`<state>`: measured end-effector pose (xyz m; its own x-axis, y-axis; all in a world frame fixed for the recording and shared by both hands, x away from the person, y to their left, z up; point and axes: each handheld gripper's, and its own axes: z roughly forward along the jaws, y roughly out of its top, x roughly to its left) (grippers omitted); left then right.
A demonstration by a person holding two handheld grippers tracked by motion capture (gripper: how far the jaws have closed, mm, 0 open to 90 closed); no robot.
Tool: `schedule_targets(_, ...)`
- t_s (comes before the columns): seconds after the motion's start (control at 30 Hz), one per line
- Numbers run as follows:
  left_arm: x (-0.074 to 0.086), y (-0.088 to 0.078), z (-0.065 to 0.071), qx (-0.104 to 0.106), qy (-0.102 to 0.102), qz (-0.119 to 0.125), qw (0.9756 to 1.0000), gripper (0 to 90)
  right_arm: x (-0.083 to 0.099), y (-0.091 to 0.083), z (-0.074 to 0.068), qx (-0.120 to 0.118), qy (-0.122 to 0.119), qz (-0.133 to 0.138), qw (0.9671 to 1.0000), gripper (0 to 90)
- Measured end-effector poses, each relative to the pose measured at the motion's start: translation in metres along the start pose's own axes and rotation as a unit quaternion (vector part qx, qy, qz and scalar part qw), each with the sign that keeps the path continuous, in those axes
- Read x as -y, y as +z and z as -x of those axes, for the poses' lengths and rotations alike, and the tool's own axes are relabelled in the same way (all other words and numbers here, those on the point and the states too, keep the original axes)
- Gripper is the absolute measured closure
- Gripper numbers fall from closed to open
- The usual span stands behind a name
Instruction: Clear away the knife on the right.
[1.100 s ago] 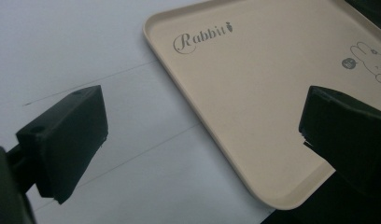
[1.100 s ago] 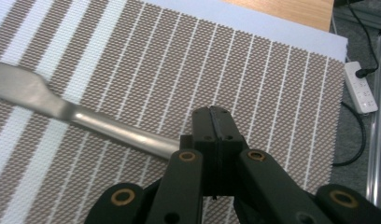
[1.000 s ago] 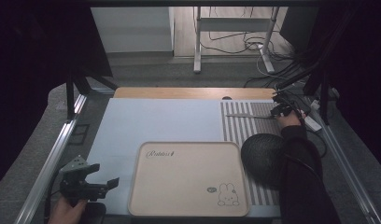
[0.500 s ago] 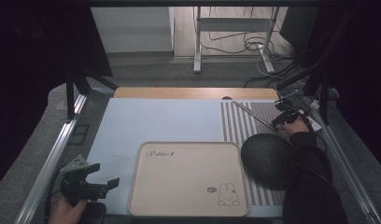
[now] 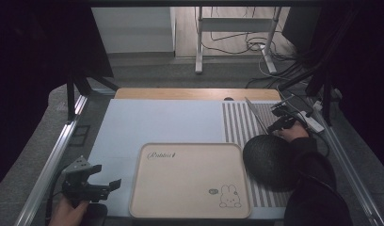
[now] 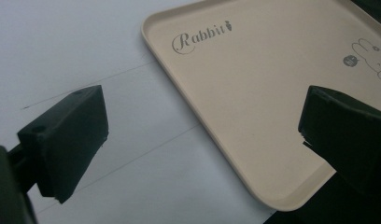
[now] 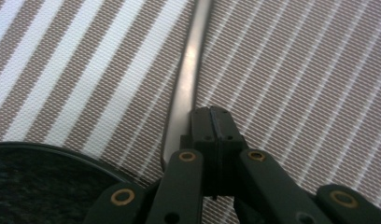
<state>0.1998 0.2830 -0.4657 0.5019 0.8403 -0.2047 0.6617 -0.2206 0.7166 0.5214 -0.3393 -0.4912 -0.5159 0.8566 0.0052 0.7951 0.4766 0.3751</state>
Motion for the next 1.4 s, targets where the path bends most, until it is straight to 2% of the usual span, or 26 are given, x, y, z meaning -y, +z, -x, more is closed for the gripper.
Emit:
schedule_targets(0.07, 0.000, 0.000, 0.000, 0.000, 0.000, 0.000, 1.0000, 2.7, -0.002, -0.001, 0.000, 0.003, 0.002, -0.001, 1.0000, 87.8)
schedule_targets(0.17, 0.000, 0.000, 0.000, 0.000, -0.002, 0.000, 1.0000, 2.7, -0.005, -0.007, 0.004, 0.015, 0.019, 0.021, 0.9995, 80.5)
schedule_targets(0.33, 0.000, 0.000, 0.000, 0.000, -0.001, -0.001, 1.0000, 2.7, -0.009, -0.017, 0.008, 0.011, 0.038, 0.040, 0.9984, 58.0)
schedule_targets(0.37, 0.000, 0.000, 0.000, 0.000, -0.001, -0.001, 1.0000, 2.7, -0.009, -0.017, 0.008, 0.011, 0.038, 0.040, 0.9984, 58.0)
schedule_targets(0.43, 0.000, 0.000, 0.000, 0.000, -0.002, -0.001, 1.0000, 2.7, -0.014, -0.021, 0.007, 0.011, 0.039, 0.046, 0.9981, 46.6)
schedule_targets(0.63, 0.000, 0.000, -0.001, 0.000, -0.004, 0.000, 1.0000, 2.7, -0.026, -0.022, 0.001, 0.015, 0.049, 0.063, 0.9967, 23.0)
schedule_targets(0.67, 0.000, 0.000, -0.001, 0.000, -0.004, 0.000, 1.0000, 2.7, -0.026, -0.022, 0.001, 0.015, 0.049, 0.063, 0.9967, 23.0)
schedule_targets(0.73, 0.000, 0.000, -0.001, 0.001, -0.004, 0.000, 1.0000, 2.7, -0.032, -0.018, -0.004, 0.027, 0.048, 0.057, 0.9968, 8.1)
schedule_targets(0.8, 0.000, 0.000, -0.001, 0.001, -0.004, 0.000, 1.0000, 2.7, -0.033, -0.016, -0.005, 0.034, 0.048, 0.054, 0.9968, 4.8)
schedule_targets(0.83, 0.000, 0.000, -0.001, 0.001, -0.004, 0.000, 1.0000, 2.7, -0.037, -0.013, -0.007, 0.037, 0.051, 0.049, 0.9968, 0.1)
schedule_targets(0.9, 0.000, 0.000, -0.001, 0.000, -0.004, -0.001, 1.0000, 2.7, -0.039, -0.011, -0.008, 0.029, 0.048, 0.045, 0.9974, 0.0)
schedule_targets(1.1, 0.000, 0.000, -0.001, 0.001, -0.006, -0.001, 1.0000, 2.7, -0.044, -0.001, -0.010, 0.046, 0.041, 0.032, 0.9976, 0.0)
schedule_targets(1.13, 0.000, 0.000, -0.001, 0.001, -0.006, -0.001, 1.0000, 2.7, -0.045, 0.005, -0.008, 0.042, 0.044, 0.028, 0.9978, 0.0)
schedule_targets(1.27, 0.000, 0.000, -0.001, 0.001, -0.006, -0.002, 1.0000, 2.7, -0.046, 0.017, -0.005, 0.052, 0.042, 0.012, 0.9977, 0.0)
schedule_targets(1.4, 0.000, 0.000, -0.001, 0.001, -0.006, -0.002, 1.0000, 2.7, -0.047, 0.023, -0.004, 0.061, 0.037, 0.010, 0.9974, 6.1)
